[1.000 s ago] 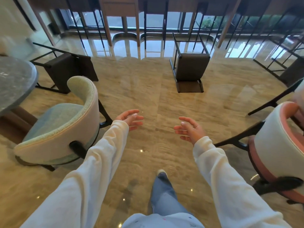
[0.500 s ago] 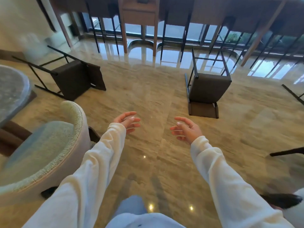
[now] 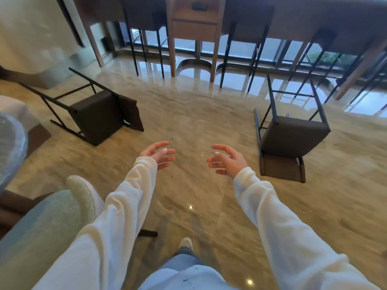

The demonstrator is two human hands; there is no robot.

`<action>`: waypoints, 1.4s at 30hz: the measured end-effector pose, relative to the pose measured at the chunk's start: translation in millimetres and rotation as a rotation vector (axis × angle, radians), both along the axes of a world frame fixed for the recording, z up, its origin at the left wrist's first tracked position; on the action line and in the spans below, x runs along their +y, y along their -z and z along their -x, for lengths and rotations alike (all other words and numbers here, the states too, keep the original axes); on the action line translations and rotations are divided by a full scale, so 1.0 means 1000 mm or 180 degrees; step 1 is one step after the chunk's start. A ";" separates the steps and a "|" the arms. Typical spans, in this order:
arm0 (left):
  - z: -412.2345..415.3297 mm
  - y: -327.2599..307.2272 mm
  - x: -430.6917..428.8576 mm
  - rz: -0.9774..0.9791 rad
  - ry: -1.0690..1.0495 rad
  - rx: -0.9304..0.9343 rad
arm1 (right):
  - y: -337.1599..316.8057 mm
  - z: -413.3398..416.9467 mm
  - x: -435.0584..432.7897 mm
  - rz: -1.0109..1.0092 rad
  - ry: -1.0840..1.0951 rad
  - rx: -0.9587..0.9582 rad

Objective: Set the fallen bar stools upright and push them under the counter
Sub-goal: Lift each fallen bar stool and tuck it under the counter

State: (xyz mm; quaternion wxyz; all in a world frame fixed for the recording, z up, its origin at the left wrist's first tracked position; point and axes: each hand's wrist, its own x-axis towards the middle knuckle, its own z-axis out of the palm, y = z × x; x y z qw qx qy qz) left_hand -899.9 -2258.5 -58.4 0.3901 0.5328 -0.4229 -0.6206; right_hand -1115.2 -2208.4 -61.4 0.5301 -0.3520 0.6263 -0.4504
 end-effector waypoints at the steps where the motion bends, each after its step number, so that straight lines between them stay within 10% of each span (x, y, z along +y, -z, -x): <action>1: 0.000 -0.002 -0.021 -0.0002 -0.0019 -0.0004 | -0.003 0.000 -0.023 0.0017 -0.0016 0.0009; 42: -0.005 0.035 -0.588 -0.0256 -0.2054 0.0026 | 0.015 -0.024 -0.735 -0.0096 -0.2113 0.0210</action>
